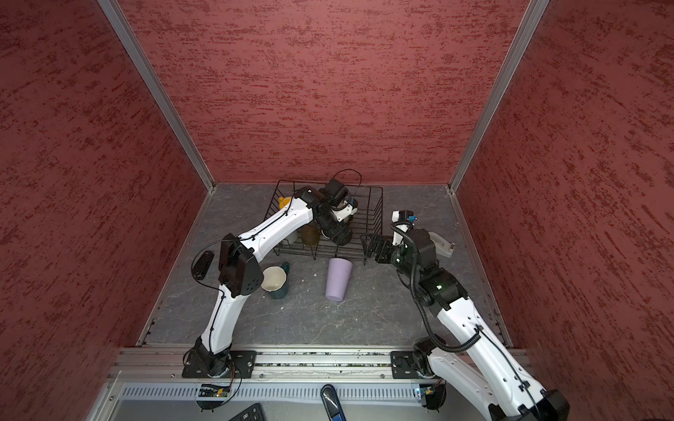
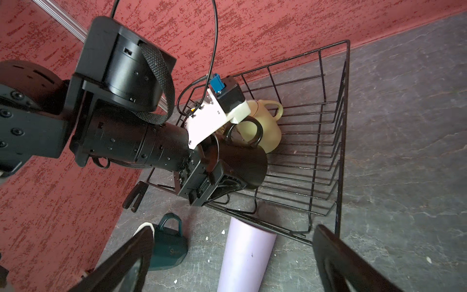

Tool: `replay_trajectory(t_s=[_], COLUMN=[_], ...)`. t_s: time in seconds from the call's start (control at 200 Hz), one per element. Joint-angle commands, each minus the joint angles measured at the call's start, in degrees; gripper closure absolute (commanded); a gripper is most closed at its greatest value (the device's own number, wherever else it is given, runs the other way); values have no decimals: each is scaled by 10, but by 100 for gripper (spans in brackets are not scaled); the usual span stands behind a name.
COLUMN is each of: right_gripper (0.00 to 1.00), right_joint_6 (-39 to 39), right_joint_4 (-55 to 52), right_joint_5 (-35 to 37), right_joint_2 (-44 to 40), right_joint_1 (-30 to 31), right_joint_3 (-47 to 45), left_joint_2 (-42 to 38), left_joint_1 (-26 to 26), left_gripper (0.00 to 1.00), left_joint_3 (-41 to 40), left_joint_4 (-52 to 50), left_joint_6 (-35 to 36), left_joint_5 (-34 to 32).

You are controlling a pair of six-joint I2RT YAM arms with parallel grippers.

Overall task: Load cups into a dish rack
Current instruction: Place the cup upside down at the dish rack.

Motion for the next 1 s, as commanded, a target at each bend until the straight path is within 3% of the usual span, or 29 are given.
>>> replay_trajectory(t_s=[0.0,0.341,0.641,0.997], right_gripper=[1,1,1,1], right_joint_6=[-2,-2,0,3], right_joint_4=[0,5,11,16], right_joint_5=[11,9,6,1], right_joint_2=[-9,-7,-5,2], right_joint_1=[-7,-10,-12,-13], right_joint_3=[-7,-10,-16,-17], left_joint_2=[12,46,75,89], left_joint_1=[0,5,9,12], left_gripper=[100,100,100,90], left_joint_3=[28,62,80,80], left_joint_4=[-5,-60,-80,-71], left_joint_6=[26,43,39,40], left_joint_5=[-18,0,-22,-71])
